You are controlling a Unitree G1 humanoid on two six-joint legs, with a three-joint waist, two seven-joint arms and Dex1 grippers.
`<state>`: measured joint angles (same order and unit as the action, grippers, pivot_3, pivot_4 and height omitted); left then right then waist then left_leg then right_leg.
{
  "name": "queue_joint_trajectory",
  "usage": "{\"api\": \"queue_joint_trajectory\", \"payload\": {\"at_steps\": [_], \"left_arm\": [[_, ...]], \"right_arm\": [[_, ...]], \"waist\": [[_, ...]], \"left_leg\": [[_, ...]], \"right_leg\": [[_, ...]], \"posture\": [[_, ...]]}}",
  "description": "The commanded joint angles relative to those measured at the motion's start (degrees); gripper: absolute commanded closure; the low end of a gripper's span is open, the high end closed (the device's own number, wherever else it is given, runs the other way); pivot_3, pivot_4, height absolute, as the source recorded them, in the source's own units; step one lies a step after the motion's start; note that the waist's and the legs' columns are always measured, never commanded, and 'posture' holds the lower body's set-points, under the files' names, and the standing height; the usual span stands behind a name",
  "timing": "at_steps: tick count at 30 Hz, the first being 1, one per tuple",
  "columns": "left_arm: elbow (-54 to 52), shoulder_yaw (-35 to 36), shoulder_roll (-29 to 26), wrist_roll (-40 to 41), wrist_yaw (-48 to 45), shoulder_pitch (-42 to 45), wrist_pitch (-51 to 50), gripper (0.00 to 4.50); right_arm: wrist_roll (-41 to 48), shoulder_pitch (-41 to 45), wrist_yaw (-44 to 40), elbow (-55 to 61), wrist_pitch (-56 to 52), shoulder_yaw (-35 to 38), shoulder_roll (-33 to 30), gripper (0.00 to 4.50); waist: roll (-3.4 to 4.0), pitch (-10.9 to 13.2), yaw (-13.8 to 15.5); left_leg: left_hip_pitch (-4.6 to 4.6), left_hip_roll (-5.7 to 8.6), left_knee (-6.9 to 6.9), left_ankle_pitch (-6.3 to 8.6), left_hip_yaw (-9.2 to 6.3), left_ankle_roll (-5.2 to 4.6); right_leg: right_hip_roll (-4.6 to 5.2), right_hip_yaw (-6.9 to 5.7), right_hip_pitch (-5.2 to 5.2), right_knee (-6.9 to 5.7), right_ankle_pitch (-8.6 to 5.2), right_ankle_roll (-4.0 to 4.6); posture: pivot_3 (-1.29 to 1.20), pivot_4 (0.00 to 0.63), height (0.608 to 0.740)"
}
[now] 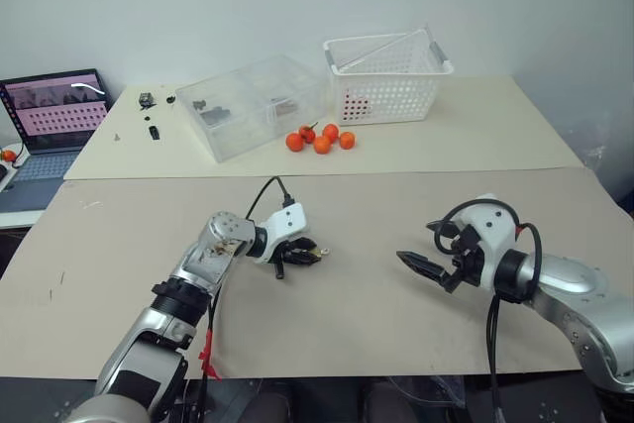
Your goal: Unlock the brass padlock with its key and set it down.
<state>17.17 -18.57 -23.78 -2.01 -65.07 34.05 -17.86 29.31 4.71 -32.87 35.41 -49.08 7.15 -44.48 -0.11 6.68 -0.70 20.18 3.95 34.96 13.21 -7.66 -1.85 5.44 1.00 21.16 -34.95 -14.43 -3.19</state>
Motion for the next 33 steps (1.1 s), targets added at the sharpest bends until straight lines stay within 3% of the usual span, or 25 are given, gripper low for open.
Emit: {"api": "queue_joint_trajectory", "payload": {"at_steps": [1,11,19,23,29,33], "left_arm": [[0.7,-1.1,-0.9,-0.2,-0.5,-0.7,-0.7,3.68],[4.5,0.6,-1.6,3.5,-8.5,8.6,3.9,3.68],[7.2,0.6,-1.3,6.6,-15.0,15.3,1.2,3.68],[4.0,-3.1,-6.4,9.4,-26.8,16.8,-2.4,3.68],[6.2,-12.1,-11.8,15.9,-27.4,20.7,-0.8,3.68],[9.4,-15.9,-11.5,18.9,-27.4,23.5,-0.2,3.68]], "right_arm": [[-0.3,1.4,-0.6,0.8,1.7,0.3,-0.1,0.0],[0.1,4.5,-4.5,1.1,2.3,-0.9,-1.9,0.0],[-7.6,12.3,-11.6,0.1,9.6,-9.2,-9.2,0.0],[-12.8,11.1,-14.1,-1.7,17.9,-14.0,-9.1,0.0],[-21.3,10.8,-12.7,-3.8,29.6,-17.4,-6.2,0.0],[-26.7,10.9,-11.7,-4.4,36.0,-19.5,-4.1,0.0]], "waist": [[0.0,0.0,0.0],[-0.04,0.0,0.0],[-0.03,0.1,-0.2],[-0.11,0.1,-0.5],[-0.09,0.1,-0.2],[-0.09,0.1,-0.1]], "left_leg": [[0.0,0.0,0.0,0.0,0.0,0.0],[0.07,0.01,0.01,0.0,0.02,0.0],[0.11,0.04,0.0,0.0,0.15,0.01],[0.14,-0.03,-0.02,0.0,0.22,0.0],[0.12,-0.08,0.03,-0.01,0.24,0.01],[0.11,-0.08,0.03,-0.01,0.2,0.01]], "right_leg": [[0.0,0.0,0.0,0.0,0.0,0.0],[0.0,-0.01,0.07,0.0,0.0,0.0],[0.01,-0.05,0.07,0.01,-0.01,-0.02],[-0.08,-0.08,0.11,0.02,-0.02,-0.03],[-0.11,-0.07,0.12,-0.02,-0.02,-0.02],[-0.13,-0.07,0.13,-0.04,-0.03,-0.04]], "posture": [[0.0,0.15,0.74],[0.0,0.15,0.74],[0.0,0.15,0.74],[0.0,0.15,0.74],[0.0,0.15,0.74],[0.0,0.15,0.74]]}}
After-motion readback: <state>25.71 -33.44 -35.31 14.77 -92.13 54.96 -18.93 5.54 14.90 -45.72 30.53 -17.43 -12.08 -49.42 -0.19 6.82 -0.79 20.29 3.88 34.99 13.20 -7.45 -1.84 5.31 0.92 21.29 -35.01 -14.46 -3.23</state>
